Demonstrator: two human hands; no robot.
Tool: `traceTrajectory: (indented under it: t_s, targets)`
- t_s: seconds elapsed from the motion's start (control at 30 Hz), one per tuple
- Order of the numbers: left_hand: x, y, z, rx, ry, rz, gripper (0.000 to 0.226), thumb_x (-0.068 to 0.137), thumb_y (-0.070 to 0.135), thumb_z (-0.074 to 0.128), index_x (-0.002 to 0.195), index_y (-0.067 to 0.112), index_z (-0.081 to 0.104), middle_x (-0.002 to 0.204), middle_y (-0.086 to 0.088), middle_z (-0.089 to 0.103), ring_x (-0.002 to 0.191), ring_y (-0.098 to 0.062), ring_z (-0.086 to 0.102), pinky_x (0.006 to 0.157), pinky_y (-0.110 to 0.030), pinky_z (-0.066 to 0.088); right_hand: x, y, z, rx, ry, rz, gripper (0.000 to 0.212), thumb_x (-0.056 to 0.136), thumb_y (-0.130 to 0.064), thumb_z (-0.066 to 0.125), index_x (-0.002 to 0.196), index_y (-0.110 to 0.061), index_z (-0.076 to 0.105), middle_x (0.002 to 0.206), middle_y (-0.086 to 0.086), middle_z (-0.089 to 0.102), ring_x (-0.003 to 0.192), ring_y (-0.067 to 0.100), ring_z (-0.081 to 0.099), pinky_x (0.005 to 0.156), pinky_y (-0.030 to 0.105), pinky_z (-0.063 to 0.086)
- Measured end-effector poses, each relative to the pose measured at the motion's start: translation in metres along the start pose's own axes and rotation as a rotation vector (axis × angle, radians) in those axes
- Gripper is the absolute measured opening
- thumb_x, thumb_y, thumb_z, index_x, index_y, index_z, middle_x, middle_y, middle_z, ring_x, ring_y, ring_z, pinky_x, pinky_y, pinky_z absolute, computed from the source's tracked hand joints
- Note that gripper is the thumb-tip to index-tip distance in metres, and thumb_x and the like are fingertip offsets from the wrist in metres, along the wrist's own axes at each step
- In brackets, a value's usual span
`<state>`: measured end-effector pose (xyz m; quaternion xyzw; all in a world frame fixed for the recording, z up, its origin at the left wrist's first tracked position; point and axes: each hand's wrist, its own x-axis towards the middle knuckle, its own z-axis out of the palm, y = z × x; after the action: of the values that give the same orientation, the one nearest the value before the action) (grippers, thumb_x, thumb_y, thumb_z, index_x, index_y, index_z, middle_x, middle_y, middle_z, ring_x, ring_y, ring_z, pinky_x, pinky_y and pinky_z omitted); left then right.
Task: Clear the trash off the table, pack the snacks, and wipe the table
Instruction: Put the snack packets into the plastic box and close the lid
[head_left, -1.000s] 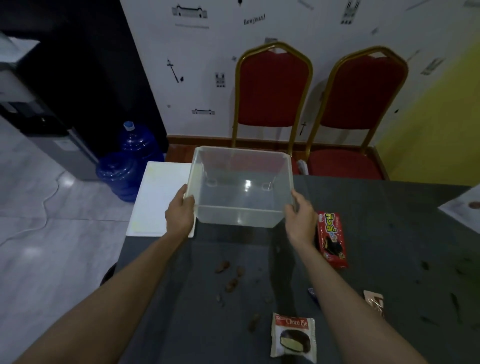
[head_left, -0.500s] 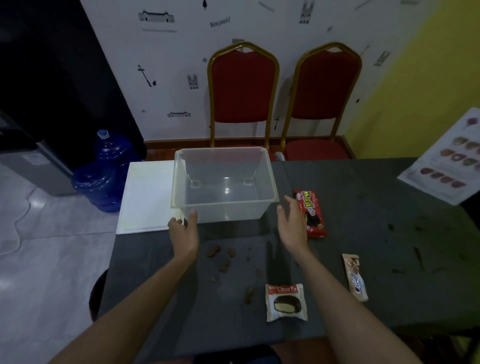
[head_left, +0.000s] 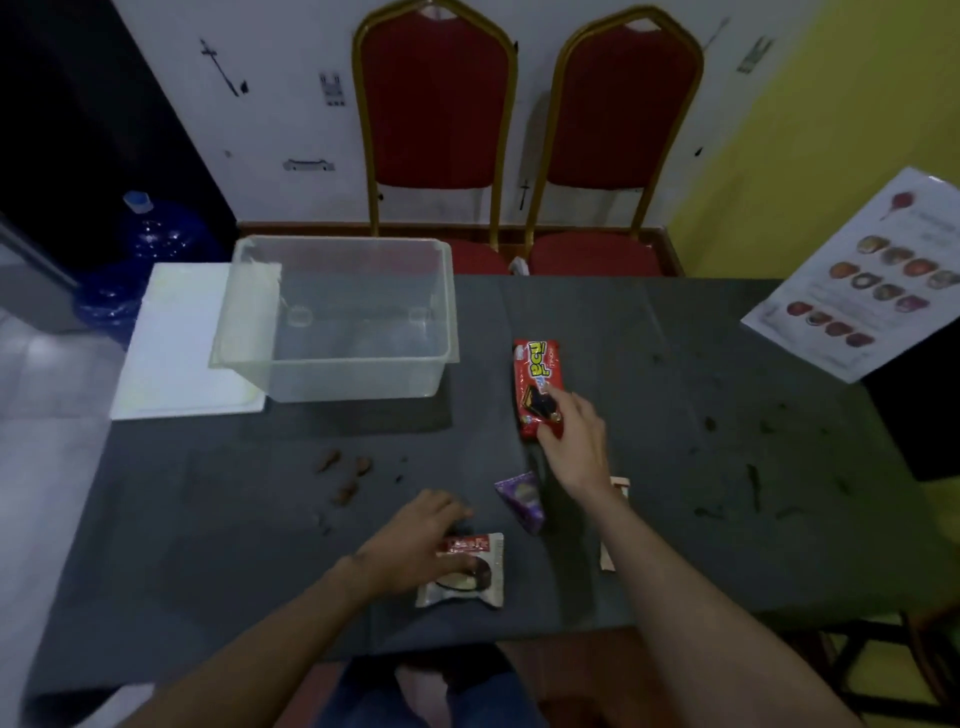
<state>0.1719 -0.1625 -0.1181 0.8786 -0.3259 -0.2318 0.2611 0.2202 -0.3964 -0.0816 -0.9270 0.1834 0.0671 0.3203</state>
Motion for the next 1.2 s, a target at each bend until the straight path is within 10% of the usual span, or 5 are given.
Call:
traceTrajectory:
  t_s: [0.4, 0.57, 0.77, 0.93, 1.2]
  targets:
    - [-0.009, 0.022, 0.052, 0.254, 0.033, -0.029, 0.064, 0.06, 0.042, 0.057, 0.123, 0.035, 0.047, 0.113, 0.016, 0.059, 0.095, -0.006, 0.052, 0.073, -0.018, 0.044, 0.048, 0.014, 0.015, -0.037, -0.189, -0.041, 0.068, 0.088, -0.023, 0.067, 0.145, -0.033, 0.031, 0.162, 0.007, -0.002, 0.141, 0.036, 0.026, 0.111, 0.049, 0.031]
    - [-0.001, 0.038, 0.034, -0.124, 0.231, -0.102, 0.051, 0.081, 0.035, 0.057, 0.131, 0.036, 0.043, 0.12, 0.012, 0.054, 0.109, -0.005, 0.049, 0.09, -0.018, 0.037, 0.051, 0.011, -0.004, 0.64, 0.075, 0.226, 0.065, 0.085, -0.015, 0.067, 0.14, -0.021, 0.033, 0.136, 0.01, 0.054, 0.114, 0.024, 0.057, 0.094, 0.032, 0.043]
    - [0.011, 0.041, -0.086, -0.333, 0.818, -0.101, 0.048, 0.078, 0.027, 0.073, 0.123, 0.03, 0.054, 0.112, 0.009, 0.063, 0.1, -0.006, 0.061, 0.088, -0.022, 0.048, 0.076, -0.041, -0.038, 1.284, -0.065, 0.302, 0.073, 0.082, 0.014, 0.052, 0.146, -0.013, 0.03, 0.118, 0.008, 0.058, 0.103, 0.024, 0.059, 0.08, 0.042, 0.051]
    - [0.018, -0.021, -0.206, -0.046, 0.922, -0.088, 0.051, 0.079, 0.021, 0.076, 0.124, 0.014, 0.054, 0.111, 0.001, 0.059, 0.095, -0.007, 0.055, 0.081, -0.011, 0.044, 0.089, -0.12, -0.055, 1.578, -0.281, 0.18, 0.053, 0.077, -0.014, 0.06, 0.129, -0.013, 0.051, 0.119, 0.008, 0.059, 0.107, 0.022, 0.056, 0.091, 0.037, 0.048]
    - [0.06, -0.16, -0.243, 0.454, 0.3, -0.126, 0.025, 0.082, 0.017, 0.068, 0.106, 0.019, 0.062, 0.111, -0.008, 0.063, 0.097, -0.023, 0.057, 0.083, -0.033, 0.049, 0.109, -0.217, -0.017, 0.618, -0.273, -0.197, 0.054, 0.077, -0.018, 0.076, 0.121, -0.022, 0.045, 0.105, -0.014, 0.054, 0.094, 0.005, 0.055, 0.071, 0.015, 0.041]
